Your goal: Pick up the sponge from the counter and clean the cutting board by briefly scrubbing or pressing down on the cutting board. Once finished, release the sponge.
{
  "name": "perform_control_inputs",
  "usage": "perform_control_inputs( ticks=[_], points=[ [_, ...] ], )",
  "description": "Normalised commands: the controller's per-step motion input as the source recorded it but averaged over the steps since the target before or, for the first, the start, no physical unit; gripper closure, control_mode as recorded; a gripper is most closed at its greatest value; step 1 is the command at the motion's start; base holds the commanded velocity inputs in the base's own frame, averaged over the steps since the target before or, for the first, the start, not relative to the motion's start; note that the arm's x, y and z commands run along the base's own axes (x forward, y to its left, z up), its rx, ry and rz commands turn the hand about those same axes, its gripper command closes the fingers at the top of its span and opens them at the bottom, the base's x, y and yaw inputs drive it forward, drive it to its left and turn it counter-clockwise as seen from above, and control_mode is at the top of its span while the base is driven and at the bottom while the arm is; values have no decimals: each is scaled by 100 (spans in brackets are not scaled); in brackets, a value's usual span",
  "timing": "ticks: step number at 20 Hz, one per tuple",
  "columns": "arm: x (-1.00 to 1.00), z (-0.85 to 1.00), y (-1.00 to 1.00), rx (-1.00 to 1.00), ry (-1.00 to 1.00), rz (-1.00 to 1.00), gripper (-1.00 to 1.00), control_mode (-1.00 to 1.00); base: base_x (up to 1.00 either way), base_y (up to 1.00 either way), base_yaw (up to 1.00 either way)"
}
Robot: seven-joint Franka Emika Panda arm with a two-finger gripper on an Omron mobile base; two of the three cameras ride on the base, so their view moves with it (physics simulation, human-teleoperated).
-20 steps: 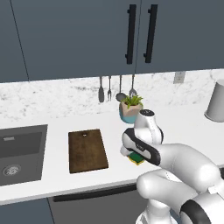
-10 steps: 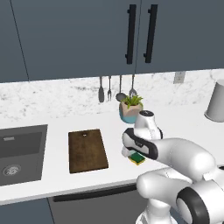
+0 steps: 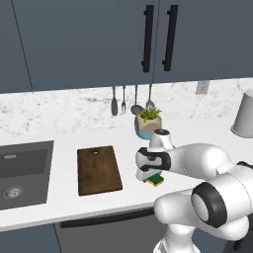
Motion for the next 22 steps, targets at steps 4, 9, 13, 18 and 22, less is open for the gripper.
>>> perform_control_inputs(
  ticks=[4, 9, 13, 18, 22],
  points=[
    [-8, -61, 0, 0, 0, 0, -100, -100, 0, 0, 0],
    [-6, -54, 0, 0, 0, 0, 100, -100, 0, 0, 0],
    [-5, -39, 0, 0, -1, 0, 100, -100, 0, 0, 0],
    [-17, -23, 0, 0, -4, 0, 100, -100, 0, 0, 0],
    [-20, 0, 0, 4, -8, 0, 100, -100, 0, 0, 0]
  ],
)
